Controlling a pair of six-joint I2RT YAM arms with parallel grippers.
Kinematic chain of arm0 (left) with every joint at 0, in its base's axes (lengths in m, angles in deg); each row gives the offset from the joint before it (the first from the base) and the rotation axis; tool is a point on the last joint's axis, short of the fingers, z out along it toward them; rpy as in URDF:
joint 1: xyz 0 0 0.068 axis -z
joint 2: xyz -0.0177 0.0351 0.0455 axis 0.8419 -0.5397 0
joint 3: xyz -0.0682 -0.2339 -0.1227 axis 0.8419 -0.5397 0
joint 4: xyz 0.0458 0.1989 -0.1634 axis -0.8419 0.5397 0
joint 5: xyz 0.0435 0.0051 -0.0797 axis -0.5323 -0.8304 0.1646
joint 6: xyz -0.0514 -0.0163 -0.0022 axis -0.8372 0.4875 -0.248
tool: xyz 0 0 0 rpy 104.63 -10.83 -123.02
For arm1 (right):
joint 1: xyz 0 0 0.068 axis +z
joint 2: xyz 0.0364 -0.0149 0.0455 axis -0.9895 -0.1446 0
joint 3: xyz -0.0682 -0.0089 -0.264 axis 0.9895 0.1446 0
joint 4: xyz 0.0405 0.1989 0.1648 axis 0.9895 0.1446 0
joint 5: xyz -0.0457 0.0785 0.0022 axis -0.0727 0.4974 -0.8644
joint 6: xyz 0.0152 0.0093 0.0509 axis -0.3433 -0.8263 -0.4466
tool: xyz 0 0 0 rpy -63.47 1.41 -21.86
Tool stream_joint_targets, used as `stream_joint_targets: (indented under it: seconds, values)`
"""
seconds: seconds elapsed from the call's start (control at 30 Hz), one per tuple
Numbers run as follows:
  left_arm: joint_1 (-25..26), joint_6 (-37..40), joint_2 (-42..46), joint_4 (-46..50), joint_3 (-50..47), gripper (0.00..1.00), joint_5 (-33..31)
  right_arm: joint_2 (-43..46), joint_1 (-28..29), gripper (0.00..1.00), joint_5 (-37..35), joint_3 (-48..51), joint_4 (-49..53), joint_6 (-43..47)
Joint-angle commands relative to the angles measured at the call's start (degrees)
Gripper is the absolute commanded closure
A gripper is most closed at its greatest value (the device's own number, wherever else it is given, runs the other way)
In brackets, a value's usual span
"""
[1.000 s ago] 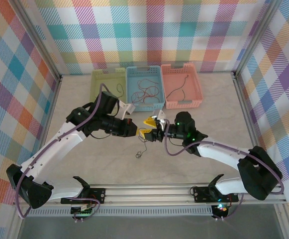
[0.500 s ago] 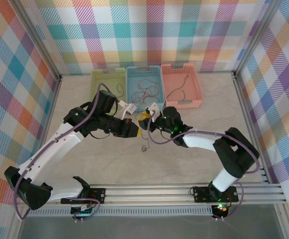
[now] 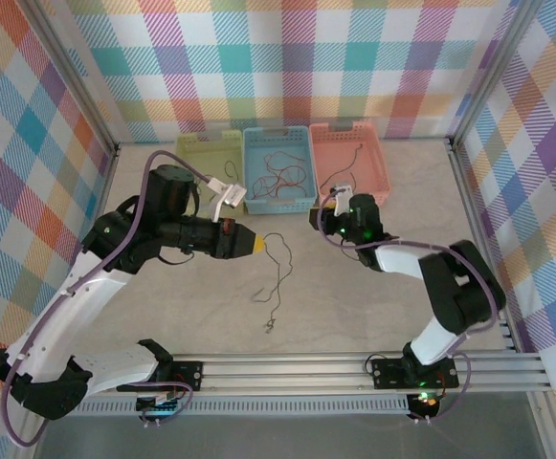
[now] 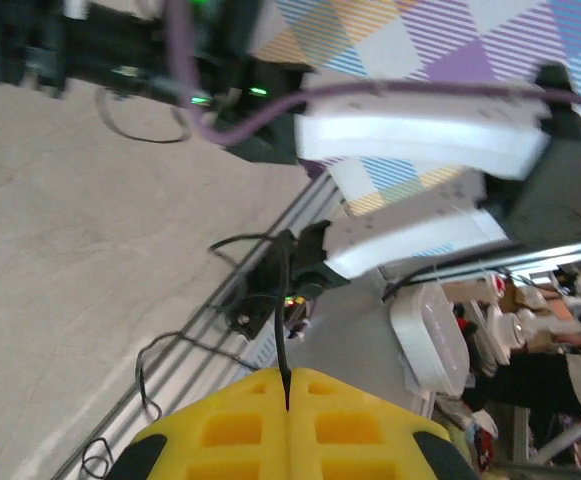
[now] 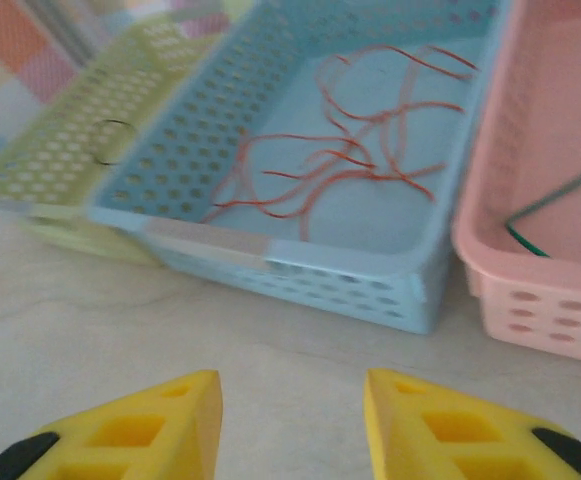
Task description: Untangle the cables
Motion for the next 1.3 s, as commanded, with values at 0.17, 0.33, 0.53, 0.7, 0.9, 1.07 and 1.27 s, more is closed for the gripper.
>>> stream_joint_targets:
  seconds: [0.17,0.33,0.53,0.7,0.9,1.07,1.27]
  values:
    - [0.5,-1.8,-4.5,-1.8,3.6,1.00,-8.8,25.9,1.0,0.49,16.5,5.0,6.1,3.7]
    - [0.5,-2.4,-7.4,-2.4,5.0,1.00,-9.7,37.1,4.2,0.53,24.5,9.2,4.8,5.0]
    - [0.5,-2.0,-8.6,-2.7,5.5,1.00,-7.9,39.6,11.0,0.54,29.0,8.2,7.4,15.9]
    - [0.5,-1.3,-8.7,-1.6,5.8,1.00,-6.7,35.4,12.7,0.52,28.9,5.3,7.7,20.5]
    - [0.5,-1.0,-8.5,-1.1,5.6,1.00,-5.8,31.1,13.6,0.50,29.3,1.6,7.2,24.9]
    - [0.5,-0.8,-8.9,-0.7,5.8,1.00,-5.2,27.4,14.2,0.50,30.4,-1.3,7.7,25.5]
    - [0.5,-1.1,-9.2,-1.3,6.1,1.00,-4.6,22.4,15.1,0.52,29.8,-3.0,7.4,26.6]
